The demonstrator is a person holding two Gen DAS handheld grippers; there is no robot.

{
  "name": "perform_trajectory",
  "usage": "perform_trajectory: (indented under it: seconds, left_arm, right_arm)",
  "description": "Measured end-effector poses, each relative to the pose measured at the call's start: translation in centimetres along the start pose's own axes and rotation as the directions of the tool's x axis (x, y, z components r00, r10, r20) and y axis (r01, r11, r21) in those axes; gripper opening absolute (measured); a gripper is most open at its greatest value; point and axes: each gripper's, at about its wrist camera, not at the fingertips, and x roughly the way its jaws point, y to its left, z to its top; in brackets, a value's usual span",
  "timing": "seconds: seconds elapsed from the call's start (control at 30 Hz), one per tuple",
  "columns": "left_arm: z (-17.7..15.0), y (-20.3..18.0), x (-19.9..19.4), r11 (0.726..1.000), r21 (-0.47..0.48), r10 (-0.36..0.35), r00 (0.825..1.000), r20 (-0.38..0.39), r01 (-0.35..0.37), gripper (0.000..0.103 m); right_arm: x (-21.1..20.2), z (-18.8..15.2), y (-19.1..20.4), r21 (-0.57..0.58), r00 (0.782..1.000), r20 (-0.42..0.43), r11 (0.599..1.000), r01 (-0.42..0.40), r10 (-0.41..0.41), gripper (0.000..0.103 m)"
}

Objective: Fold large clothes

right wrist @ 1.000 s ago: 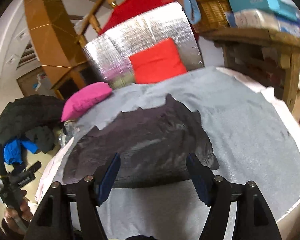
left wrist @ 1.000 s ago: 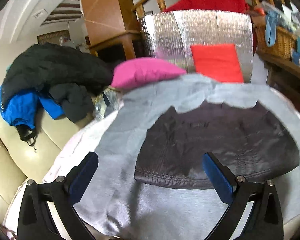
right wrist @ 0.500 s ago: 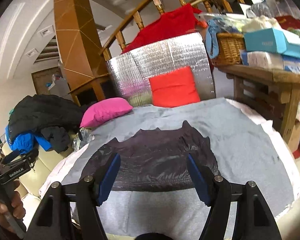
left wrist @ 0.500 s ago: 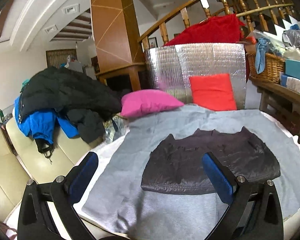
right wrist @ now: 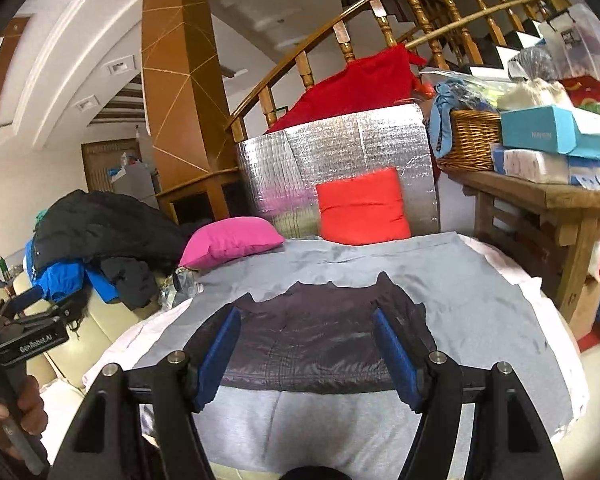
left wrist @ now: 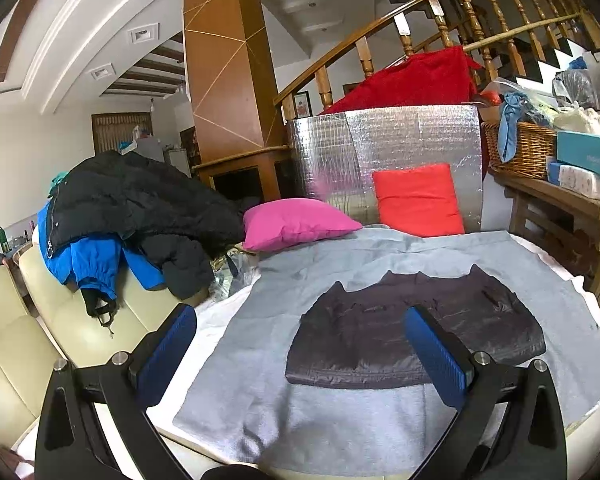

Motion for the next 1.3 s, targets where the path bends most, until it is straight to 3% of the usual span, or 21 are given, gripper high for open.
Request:
perform_trajectory:
  seconds: [1.3]
  left_arm:
    - [-0.7, 0.4, -0.4, 1.0, -0.003, 0.008, 1.0, -0.016, -0.008, 0.103]
  right_arm:
    - [0.1, -1.4, 0.7, -0.03, 1.0, 0.009, 0.999, 0.019, -0.019, 0.072]
